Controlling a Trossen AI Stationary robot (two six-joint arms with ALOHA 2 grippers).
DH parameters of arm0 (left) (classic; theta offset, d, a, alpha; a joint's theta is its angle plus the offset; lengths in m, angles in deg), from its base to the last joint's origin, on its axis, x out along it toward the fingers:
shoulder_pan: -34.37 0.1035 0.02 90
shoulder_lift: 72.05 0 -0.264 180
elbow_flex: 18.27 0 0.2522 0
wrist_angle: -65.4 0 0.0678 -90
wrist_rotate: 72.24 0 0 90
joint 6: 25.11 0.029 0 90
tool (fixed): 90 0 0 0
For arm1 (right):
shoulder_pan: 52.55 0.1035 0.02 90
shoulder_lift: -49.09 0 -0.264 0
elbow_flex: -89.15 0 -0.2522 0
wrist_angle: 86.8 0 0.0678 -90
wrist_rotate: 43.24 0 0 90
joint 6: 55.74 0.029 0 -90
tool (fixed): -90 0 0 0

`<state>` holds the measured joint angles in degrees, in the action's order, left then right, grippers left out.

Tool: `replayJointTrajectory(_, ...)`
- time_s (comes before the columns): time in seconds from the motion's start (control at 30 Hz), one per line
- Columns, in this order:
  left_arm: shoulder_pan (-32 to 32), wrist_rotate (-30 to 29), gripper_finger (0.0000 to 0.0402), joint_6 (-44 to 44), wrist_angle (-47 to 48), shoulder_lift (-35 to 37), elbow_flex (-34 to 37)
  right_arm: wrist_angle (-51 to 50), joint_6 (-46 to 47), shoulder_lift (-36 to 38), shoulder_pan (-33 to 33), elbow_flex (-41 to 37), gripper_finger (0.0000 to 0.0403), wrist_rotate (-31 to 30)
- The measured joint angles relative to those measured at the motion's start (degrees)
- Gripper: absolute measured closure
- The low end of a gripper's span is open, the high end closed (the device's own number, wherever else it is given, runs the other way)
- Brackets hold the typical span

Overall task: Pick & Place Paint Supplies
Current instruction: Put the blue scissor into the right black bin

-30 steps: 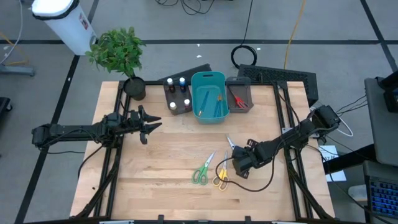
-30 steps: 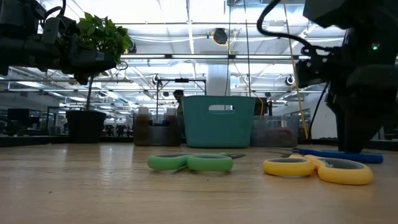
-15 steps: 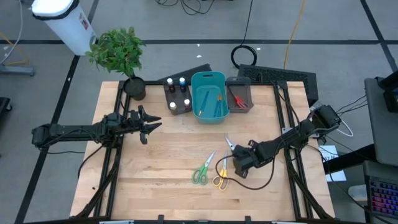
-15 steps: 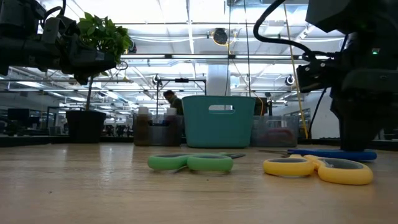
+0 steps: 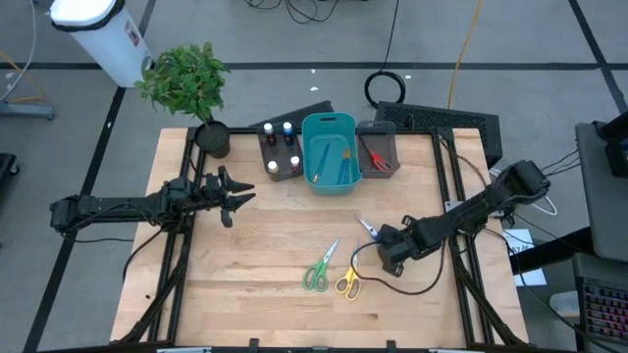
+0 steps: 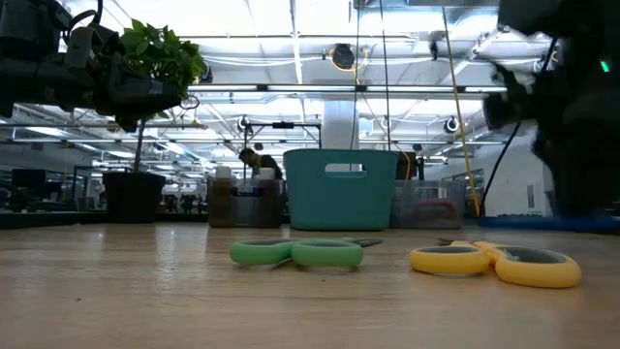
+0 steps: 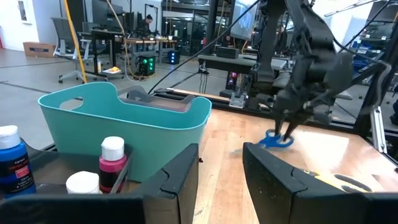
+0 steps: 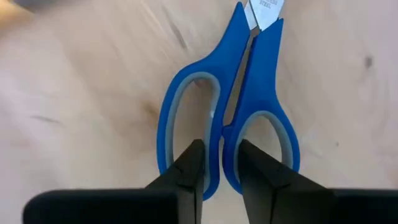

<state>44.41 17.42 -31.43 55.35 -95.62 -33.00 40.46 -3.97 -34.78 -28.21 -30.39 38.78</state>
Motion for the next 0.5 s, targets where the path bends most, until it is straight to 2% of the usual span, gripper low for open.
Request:
replayJointTrajectory(0.27,0.0,-0.02,0.027,-0.03,-0.02,0.0,0.0,-11.43,0.91,12.45,-1.38,6.44,0.0346,-2.42)
replayJointTrajectory(0.4,0.02,0.0,0.027,0.01,-0.02,0.0,0.0,-17.38,-1.42,17.73,-5.53,11.58,0.0346,-3.89)
replayJointTrajectory(0.5,0.0,-0.02,0.027,0.01,-0.02,0.0,0.0,-21.08,-4.6,20.32,-11.17,16.0,0.0346,-5.43)
